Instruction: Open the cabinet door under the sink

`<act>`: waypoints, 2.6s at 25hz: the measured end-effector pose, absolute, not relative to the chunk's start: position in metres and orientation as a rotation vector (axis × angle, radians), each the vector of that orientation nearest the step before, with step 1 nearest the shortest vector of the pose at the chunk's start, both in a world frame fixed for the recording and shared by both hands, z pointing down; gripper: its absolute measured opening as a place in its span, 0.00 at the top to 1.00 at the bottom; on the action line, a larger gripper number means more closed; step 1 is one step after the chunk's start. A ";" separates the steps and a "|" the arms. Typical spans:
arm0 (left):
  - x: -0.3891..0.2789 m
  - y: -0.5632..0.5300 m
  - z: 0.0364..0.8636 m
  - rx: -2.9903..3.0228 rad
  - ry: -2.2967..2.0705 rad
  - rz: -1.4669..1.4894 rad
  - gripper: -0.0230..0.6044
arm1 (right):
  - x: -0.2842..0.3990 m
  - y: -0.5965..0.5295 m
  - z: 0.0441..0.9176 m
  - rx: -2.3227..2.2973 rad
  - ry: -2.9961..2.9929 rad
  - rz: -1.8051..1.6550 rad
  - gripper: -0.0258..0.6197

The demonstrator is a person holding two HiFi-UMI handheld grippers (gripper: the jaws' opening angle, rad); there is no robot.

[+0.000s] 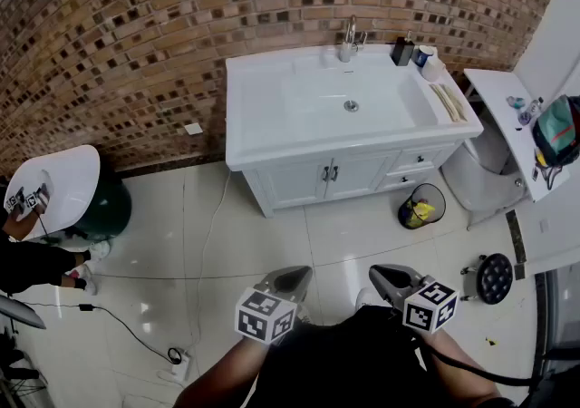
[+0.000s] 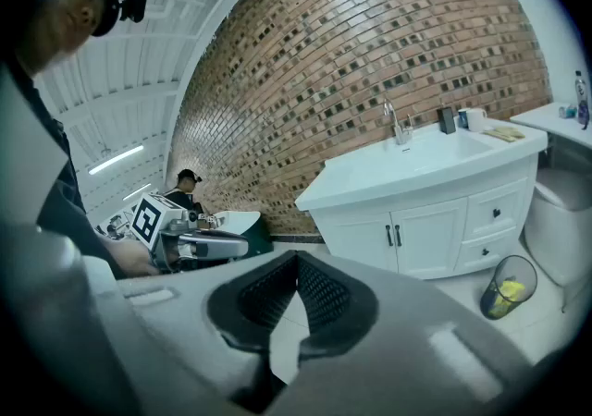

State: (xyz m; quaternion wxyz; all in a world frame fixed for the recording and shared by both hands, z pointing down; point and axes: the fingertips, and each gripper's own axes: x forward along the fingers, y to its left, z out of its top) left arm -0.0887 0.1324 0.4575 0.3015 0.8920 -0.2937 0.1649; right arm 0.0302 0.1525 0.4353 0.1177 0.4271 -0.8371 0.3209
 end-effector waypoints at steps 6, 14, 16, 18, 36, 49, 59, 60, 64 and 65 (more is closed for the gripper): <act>-0.097 0.119 0.462 2.367 -0.778 0.432 0.94 | 0.026 0.142 0.437 1.258 -2.440 0.927 0.96; -0.075 0.082 0.468 2.334 -0.875 0.427 0.94 | 0.050 0.096 0.447 1.147 -2.482 0.921 0.96; -0.065 0.069 0.468 2.319 -0.914 0.419 0.94 | 0.058 0.078 0.446 1.092 -2.505 0.912 0.96; -0.055 0.055 0.467 2.308 -0.951 0.418 0.94 | 0.066 0.058 0.444 1.046 -2.532 0.902 0.96; -0.037 -0.001 0.478 2.146 -1.079 0.473 0.94 | 0.083 -0.026 0.459 0.848 -2.531 0.962 0.96; -0.076 -0.024 0.511 2.134 -0.953 0.480 0.94 | 0.093 -0.090 0.567 0.913 -2.305 1.094 0.88; -0.076 -0.012 0.546 2.065 -0.897 0.535 0.94 | 0.107 -0.161 0.736 1.164 -2.084 0.804 0.88; -0.078 -0.009 0.551 2.053 -0.894 0.550 0.94 | 0.104 -0.170 0.745 1.173 -2.088 0.803 0.88; -0.086 0.002 0.568 1.998 -0.896 0.585 0.94 | 0.106 -0.201 0.771 1.232 -2.051 0.827 0.88; -0.091 0.005 0.570 1.980 -0.907 0.592 0.94 | 0.104 -0.207 0.779 1.235 -2.038 0.836 0.88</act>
